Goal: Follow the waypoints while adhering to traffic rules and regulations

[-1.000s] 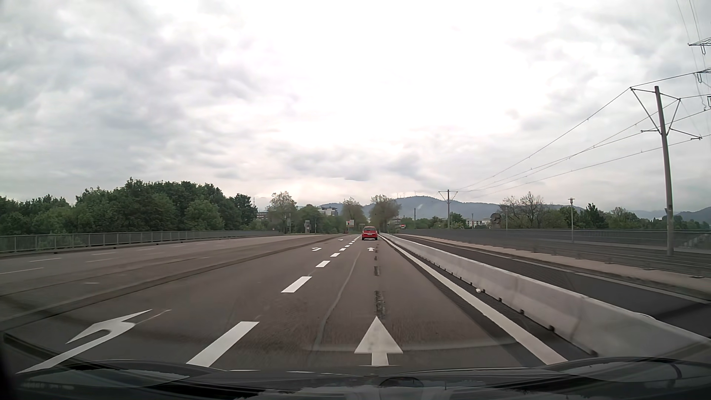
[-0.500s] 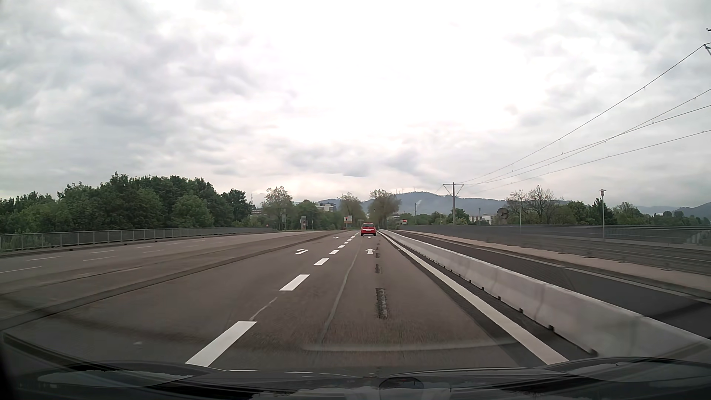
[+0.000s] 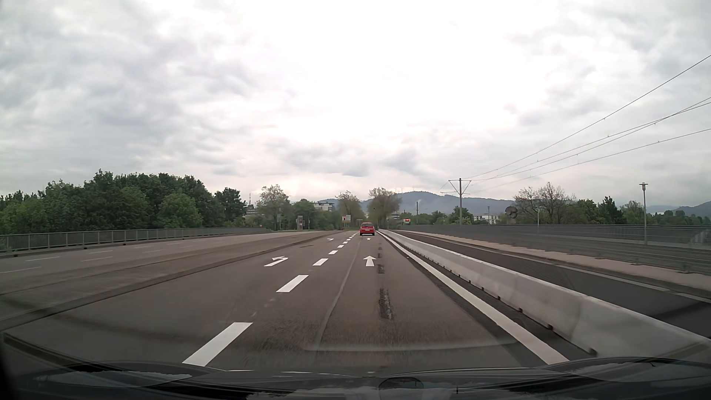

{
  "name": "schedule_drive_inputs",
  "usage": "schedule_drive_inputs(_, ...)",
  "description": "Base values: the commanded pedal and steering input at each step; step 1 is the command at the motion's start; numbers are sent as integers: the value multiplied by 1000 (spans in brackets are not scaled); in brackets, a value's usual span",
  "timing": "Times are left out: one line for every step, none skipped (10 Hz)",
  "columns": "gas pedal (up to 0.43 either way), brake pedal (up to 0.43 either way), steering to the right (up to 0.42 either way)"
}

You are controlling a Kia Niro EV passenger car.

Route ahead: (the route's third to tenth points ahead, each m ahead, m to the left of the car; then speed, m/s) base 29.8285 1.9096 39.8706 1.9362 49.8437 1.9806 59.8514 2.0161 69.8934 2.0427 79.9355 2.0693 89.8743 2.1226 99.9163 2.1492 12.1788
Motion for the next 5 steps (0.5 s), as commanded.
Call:
schedule_drive_inputs(79, 0, 1)
schedule_drive_inputs(79, 0, 1)
schedule_drive_inputs(79, 0, 1)
schedule_drive_inputs(79, 0, 1)
schedule_drive_inputs(79, 0, 0)
